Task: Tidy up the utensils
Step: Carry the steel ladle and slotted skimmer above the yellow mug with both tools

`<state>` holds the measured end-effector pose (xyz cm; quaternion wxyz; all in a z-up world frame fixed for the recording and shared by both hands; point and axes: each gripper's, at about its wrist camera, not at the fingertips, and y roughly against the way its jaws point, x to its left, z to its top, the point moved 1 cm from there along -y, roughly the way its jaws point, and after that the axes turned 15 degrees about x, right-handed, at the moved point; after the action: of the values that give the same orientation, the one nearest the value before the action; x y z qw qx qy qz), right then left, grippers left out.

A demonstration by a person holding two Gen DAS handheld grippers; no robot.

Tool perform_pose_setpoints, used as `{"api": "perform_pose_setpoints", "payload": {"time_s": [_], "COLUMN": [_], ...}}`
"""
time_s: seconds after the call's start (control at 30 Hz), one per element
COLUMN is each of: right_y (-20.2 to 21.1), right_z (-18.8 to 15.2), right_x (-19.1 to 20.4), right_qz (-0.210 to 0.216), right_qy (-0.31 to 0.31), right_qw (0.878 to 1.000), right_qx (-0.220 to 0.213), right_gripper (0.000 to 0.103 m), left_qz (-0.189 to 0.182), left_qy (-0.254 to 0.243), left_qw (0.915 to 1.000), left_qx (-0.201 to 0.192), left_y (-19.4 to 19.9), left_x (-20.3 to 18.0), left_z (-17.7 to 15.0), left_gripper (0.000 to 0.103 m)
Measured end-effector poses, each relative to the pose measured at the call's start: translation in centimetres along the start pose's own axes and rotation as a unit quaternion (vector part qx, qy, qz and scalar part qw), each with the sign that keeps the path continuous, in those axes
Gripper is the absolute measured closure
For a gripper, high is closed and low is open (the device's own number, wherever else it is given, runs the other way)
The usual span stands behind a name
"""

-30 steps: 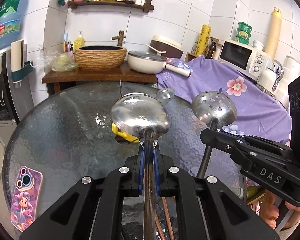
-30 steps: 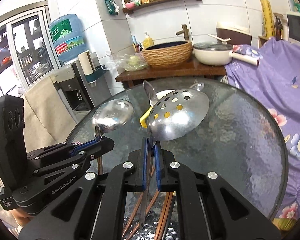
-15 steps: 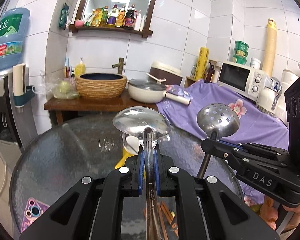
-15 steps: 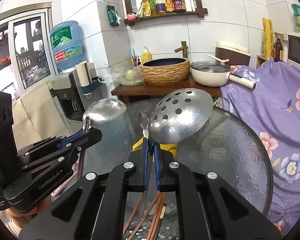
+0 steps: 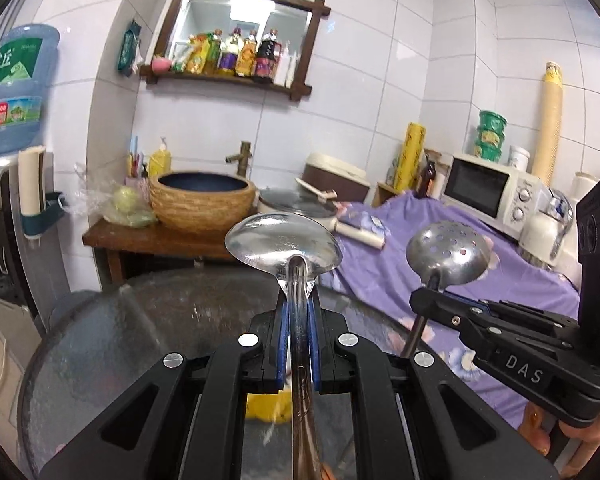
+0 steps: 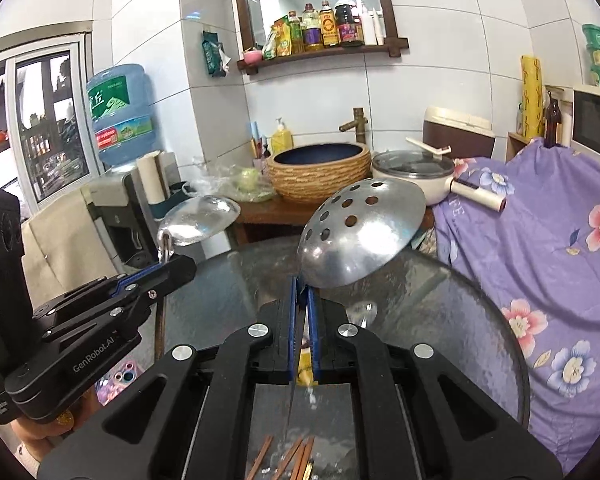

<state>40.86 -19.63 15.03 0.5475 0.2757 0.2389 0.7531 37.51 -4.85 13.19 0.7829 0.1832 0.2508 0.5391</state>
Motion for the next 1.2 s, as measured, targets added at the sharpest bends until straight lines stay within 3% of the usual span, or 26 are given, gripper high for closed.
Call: {"api": "perform_pose_setpoints", "payload": {"time_s": [0.6, 0.8, 1.2], "right_y": [-3.8, -5.5, -8.8], "right_z": [8.2, 8.9, 8.0], "right_x": [-1.9, -2.2, -2.6], "right_qz": [-0.028, -0.035, -0.033], "right_qy": [-0.02, -0.015, 0.0], "right_qw": [0.999, 0.999, 0.999], "right_qx": [-0.023, -0.02, 0.005], "right_gripper": [0.097, 0.097, 0.097], "left_qz": [-0.005, -0.011, -0.009], "left_qy": [0.036, 0.054, 0.062], "left_qw": [0.9977, 0.997, 0.9938], "left_qx": [-0.058, -0.054, -0.092], "left_y": [-5.8, -8.3, -11.0], "left_x": [2.6, 3.5, 4.0], "left_z": [6.5, 7.0, 6.9], "left_gripper": [0.095, 0.095, 0.095]}}
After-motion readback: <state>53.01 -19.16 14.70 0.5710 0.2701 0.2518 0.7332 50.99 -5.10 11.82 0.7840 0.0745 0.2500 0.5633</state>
